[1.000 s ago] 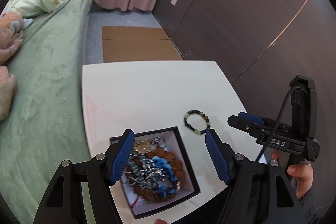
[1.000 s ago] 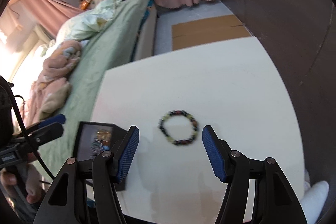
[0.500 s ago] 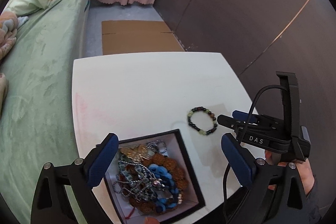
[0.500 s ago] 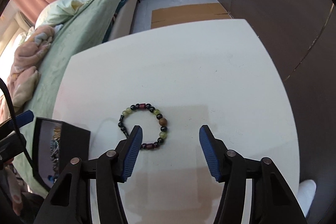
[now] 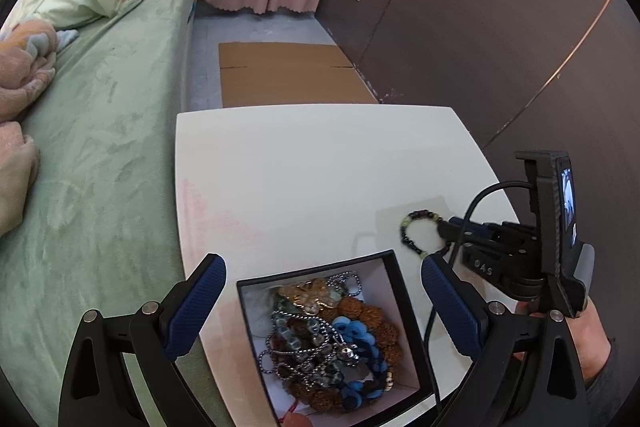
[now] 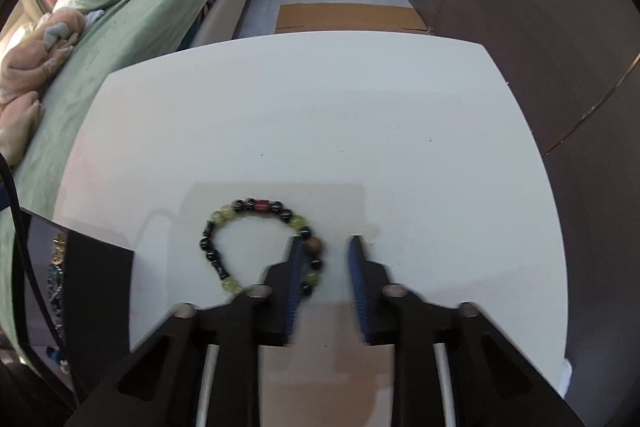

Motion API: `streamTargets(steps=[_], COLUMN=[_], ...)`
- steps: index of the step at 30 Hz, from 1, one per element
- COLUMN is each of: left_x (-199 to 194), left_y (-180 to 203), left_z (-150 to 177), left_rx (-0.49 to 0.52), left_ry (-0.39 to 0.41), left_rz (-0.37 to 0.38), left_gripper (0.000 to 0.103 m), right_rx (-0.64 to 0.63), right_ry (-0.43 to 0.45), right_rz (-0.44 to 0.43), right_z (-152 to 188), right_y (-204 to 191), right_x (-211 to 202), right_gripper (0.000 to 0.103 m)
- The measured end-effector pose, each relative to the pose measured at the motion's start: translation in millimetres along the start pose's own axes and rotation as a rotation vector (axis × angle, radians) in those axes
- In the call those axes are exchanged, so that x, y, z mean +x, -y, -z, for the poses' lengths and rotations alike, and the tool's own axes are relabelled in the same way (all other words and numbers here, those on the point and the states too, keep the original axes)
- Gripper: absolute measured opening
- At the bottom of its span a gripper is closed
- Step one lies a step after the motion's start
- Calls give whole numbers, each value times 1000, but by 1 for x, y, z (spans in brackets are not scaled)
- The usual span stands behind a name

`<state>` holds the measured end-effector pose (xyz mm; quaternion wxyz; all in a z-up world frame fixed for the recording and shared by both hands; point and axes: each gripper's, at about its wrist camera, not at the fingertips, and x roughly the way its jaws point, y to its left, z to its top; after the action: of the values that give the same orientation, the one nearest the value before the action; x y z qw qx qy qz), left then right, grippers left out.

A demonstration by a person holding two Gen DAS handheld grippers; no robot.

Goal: Organize jewelry
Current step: 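Close the right gripper on the black-green bead bracelet and lift it, then carry the bead bracelet into the black box and open the right gripper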

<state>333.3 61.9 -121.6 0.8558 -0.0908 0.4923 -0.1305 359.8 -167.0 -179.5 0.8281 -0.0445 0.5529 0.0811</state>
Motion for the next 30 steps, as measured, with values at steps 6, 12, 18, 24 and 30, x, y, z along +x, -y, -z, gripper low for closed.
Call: streamTargets(steps=[6,12,18,24,30], left_x=[-8,-18,-26,-36,-45], left_y=[-4,-5,-2,3,9], left_z=[1,3,6,8,14], left_rx=[-2,14,17,16,22], left_ry=[29,65,91,112,123], left_rz=[-12,-3,-19,-7,1], left_gripper=[98,98,98,98,98], right_rx=[31,69,71,75,63], right_ry=[-3,60,136,201,286], right_rz=[-8,-41,-67,-97,-153], right_z=[6,4,4,2,6], right_y=[9,16,13,4,-6], right_x=[-9,-36,-71,-102,-133], right_gripper=[11,11,11,11,11])
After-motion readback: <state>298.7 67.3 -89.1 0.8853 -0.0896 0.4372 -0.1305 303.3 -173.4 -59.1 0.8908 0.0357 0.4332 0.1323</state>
